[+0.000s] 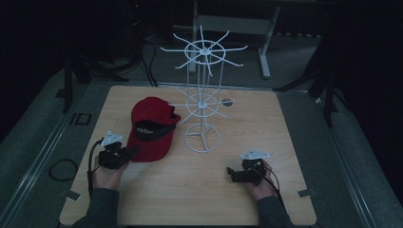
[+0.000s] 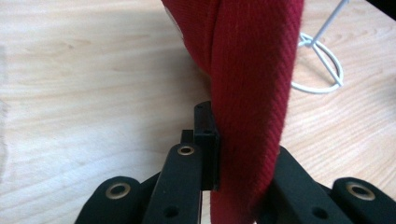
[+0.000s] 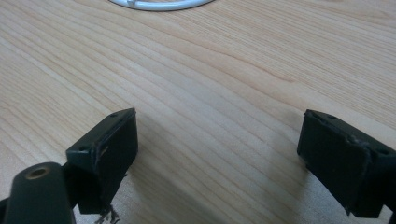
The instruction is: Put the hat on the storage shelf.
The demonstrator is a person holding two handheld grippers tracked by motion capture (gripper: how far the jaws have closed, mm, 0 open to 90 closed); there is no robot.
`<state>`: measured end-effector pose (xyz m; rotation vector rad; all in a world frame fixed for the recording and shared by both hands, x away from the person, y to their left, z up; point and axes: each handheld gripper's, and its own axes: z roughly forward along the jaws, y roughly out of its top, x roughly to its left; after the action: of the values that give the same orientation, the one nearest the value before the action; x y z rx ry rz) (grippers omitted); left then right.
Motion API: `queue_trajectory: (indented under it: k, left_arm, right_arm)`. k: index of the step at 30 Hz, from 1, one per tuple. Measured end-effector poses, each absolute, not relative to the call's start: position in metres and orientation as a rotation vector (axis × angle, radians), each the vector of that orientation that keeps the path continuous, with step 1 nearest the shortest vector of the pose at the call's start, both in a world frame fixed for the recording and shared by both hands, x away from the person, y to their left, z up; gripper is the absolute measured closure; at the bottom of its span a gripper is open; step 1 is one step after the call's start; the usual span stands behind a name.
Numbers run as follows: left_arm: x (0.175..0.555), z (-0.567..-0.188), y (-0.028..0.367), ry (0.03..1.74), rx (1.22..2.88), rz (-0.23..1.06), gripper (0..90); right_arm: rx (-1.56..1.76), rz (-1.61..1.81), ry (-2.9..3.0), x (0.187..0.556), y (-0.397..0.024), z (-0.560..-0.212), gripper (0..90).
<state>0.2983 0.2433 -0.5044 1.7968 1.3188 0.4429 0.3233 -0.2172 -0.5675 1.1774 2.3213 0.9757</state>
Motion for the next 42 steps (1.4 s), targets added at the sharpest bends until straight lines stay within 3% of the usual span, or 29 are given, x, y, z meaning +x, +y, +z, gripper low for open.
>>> queue_trajectory:
  k: [42]
  left_arm:
    - [0.29,-0.462,0.262,1.345,1.596,0.635,85.7]
  right_arm:
    - [1.175,0.976,2.32,0.323,-0.217,-0.568,12.1]
